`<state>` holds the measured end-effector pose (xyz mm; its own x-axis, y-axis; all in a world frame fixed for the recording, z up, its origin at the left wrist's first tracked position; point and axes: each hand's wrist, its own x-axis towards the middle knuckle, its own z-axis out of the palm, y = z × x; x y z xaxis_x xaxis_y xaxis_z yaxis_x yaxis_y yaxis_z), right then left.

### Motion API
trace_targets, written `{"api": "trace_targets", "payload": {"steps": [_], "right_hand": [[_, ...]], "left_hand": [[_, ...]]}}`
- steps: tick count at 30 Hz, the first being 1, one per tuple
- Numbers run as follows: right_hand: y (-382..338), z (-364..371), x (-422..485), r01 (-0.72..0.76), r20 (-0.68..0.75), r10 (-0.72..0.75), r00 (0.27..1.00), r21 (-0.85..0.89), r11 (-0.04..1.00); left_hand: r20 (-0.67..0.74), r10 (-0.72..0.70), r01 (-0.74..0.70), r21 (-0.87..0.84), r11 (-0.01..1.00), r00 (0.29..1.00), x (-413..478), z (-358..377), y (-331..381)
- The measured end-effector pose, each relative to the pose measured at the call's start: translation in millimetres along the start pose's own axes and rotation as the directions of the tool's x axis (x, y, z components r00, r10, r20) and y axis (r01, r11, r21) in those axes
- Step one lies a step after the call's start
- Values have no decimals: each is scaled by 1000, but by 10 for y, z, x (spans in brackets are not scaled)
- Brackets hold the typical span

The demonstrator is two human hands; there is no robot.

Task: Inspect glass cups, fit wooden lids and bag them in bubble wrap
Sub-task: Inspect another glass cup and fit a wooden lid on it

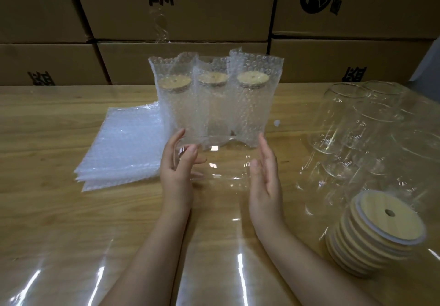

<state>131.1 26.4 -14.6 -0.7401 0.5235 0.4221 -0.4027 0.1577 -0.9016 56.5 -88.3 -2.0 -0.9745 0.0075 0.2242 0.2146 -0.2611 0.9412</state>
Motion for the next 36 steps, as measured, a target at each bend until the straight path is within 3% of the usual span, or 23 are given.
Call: {"api": "trace_targets", "payload": {"steps": [8,14,21,25,31,36], "right_hand": [[-14,-15,19,-30,13,29,999,35,999],[-32,-13,0,35,-49,-32,998,57,998],[-4,4,33,-63,-89,73,993,112,992],[-4,18,16,-113,-43,117,992,76,991],[51,27,12,-200,20,199,980,30,979],[48,5,-9,-137,58,139,989,-43,990]], "left_hand": [[34,-100,103,-104,989,994,69,-39,-18],[34,-190,193,-130,973,981,76,-13,-7],[43,-195,200,-178,964,980,99,-47,-19],[-9,-198,191,-226,955,980,121,-51,-3],[-101,-96,87,-85,993,990,82,2,-38],[-143,-14,20,40,999,990,60,0,-57]]}}
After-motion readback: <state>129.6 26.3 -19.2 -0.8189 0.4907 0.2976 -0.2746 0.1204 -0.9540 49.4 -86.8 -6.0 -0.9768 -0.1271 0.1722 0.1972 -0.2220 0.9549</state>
